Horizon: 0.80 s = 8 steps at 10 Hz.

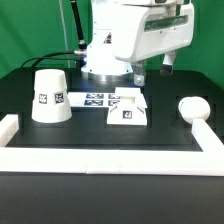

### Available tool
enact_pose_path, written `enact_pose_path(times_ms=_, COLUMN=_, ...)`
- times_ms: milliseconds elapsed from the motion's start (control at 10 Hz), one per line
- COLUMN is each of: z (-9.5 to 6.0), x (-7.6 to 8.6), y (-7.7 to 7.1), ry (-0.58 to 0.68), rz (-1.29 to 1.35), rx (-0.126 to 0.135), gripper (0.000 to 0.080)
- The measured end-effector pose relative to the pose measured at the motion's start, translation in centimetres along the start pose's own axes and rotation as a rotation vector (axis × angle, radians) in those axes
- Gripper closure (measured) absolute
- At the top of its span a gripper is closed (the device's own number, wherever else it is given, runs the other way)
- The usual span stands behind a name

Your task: Assemble lamp

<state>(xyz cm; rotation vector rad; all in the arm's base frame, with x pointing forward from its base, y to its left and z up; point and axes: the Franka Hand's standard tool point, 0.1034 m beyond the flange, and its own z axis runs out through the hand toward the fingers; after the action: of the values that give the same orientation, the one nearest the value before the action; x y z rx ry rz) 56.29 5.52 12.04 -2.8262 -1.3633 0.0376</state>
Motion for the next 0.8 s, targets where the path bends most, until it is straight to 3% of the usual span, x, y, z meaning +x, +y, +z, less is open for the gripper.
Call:
enact_pose_path(times_ms=600, z=0.0, x=-0.3, y=0.0, ry=0.000, rz=0.004, rx=-0.001, gripper=0.0100)
enact_pose_path(times_ms=800, z=0.4, x=-3.7, y=-1.4, ry=0.001, rz=0.123, rx=-0.016, gripper=0.0100)
